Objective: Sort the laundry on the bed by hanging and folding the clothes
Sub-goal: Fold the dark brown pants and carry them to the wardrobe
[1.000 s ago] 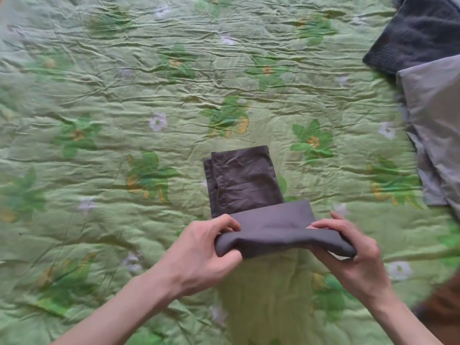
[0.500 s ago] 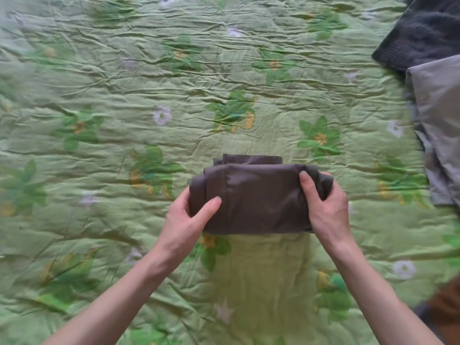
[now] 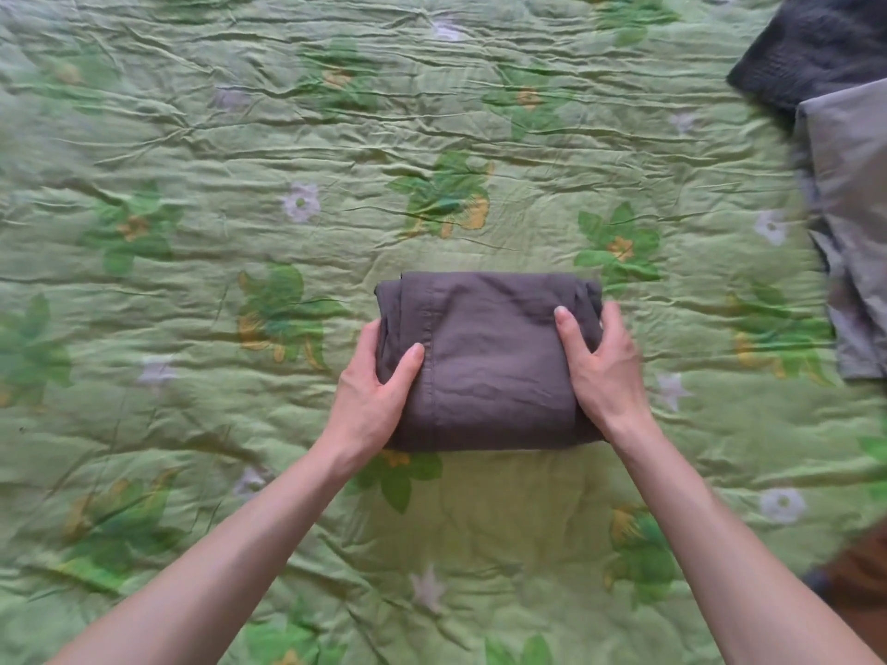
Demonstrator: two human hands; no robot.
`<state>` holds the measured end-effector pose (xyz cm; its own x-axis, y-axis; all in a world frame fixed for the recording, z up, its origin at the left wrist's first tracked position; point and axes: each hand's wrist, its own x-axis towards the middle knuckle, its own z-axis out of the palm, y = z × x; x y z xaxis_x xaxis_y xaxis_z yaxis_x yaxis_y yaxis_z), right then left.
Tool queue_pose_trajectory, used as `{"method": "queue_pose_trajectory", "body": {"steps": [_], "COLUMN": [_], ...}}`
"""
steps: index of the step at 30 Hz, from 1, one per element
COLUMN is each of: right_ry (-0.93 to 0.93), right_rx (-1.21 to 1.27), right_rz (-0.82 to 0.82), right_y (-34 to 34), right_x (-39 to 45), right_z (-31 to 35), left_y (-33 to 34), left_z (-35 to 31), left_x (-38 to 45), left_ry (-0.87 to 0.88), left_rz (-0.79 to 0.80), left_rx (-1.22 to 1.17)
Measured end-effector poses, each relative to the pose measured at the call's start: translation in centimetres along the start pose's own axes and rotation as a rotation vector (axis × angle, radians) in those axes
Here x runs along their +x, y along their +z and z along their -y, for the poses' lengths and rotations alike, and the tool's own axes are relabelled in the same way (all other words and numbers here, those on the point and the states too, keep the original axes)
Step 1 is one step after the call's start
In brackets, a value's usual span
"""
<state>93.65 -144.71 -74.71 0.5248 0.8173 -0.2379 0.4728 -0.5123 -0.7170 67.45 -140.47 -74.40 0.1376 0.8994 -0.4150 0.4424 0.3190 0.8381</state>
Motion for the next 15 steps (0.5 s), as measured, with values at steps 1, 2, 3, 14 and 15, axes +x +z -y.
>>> {"method": "queue_pose_trajectory", "body": {"steps": [1, 2, 3, 14, 15], "right_ry": [0.047, 0.102, 0.125, -0.346, -0.342], "right_rx": [-0.080, -0.174, -0.260, -0.448, -0.434], "right_rz": [0.036, 0.052, 0.027, 0.079, 0.087], "right_y": [0.5, 0.9, 1.2, 4.1, 4.2], "right_x": [-0.1, -0.3, -0.6, -2.6, -2.2], "right_z": [-0.1, -0.1, 0.0, -1.4, -1.6], "left_y": [0.2, 0.6, 1.0, 4.3, 4.3], "left_z": [0.2, 0.2, 0.1, 2.9, 3.2], "left_x": [0.0, -0.1, -0.4, 0.0, 0.4], "left_ry": [-0.021, -0.038, -0.041, 0.540, 0.534], "left_rz": [0.003, -0.010, -0.053, -0.126, -0.103], "left_rx": [0.039, 0.090, 0.152, 0.803, 0.808]}}
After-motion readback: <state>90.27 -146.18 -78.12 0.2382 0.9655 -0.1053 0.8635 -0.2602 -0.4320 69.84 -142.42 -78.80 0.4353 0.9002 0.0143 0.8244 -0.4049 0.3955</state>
